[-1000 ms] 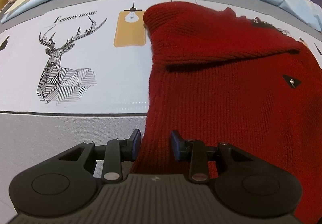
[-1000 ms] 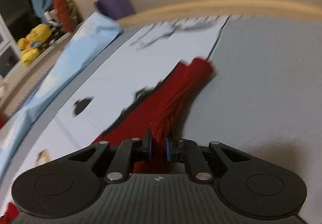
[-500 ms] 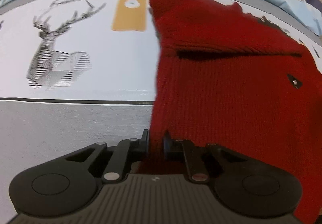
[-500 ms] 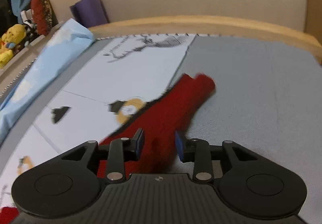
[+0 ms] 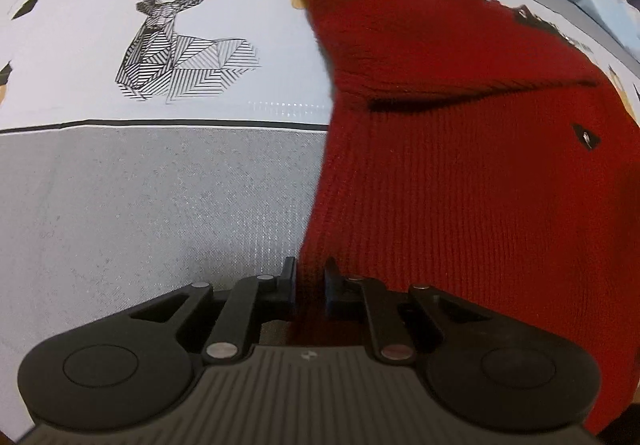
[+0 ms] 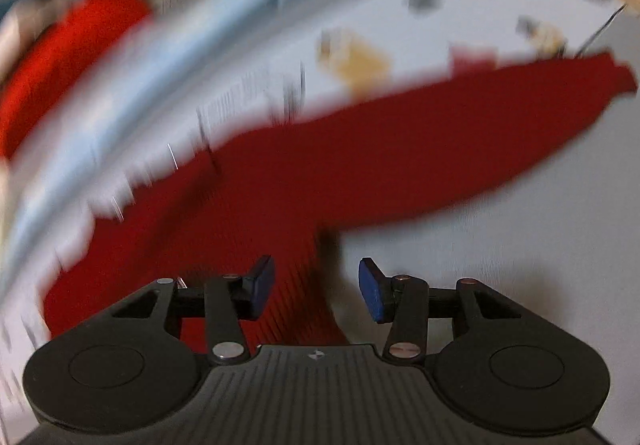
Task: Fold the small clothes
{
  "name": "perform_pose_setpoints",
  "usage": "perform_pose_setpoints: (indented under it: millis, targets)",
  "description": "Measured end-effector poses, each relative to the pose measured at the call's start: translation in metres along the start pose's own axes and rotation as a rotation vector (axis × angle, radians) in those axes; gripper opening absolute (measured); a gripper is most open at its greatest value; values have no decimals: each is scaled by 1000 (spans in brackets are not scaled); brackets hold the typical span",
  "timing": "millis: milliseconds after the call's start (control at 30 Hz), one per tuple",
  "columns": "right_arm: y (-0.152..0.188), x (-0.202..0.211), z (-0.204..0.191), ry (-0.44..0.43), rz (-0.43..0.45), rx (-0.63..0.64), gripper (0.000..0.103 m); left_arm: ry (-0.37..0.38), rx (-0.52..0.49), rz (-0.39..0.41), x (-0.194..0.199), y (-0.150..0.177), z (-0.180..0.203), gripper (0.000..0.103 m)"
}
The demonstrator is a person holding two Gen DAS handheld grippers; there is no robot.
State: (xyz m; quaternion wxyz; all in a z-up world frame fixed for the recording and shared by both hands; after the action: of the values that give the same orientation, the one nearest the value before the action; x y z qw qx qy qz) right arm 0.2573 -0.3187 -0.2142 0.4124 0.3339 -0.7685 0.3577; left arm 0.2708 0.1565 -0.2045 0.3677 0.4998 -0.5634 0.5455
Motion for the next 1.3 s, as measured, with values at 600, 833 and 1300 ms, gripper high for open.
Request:
perform_pose_setpoints:
  millis: [600, 833, 1300]
  targets:
    - [16, 22, 11, 101, 74, 187, 19, 104, 20, 263, 56, -49, 64, 26]
    - [9, 23, 6, 117, 75, 167, 34, 103, -34, 398, 63, -69, 113, 35]
    - [53, -5, -52, -80, -126, 280, 51, 13, -289, 553, 10, -118, 240, 62]
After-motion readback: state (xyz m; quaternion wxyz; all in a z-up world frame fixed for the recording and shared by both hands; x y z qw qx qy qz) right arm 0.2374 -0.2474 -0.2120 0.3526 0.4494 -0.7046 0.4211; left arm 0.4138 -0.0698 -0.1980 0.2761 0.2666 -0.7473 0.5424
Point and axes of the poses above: each gripper's, at about its wrist camera, not at the fingertips, and x roughly against the way its jaws point, z to its right, y to its underside, the point moved 9 cm from there along -x, roughly the way its jaws point, and after that the axes turned 12 degrees about -y, right-handed, at the moved point
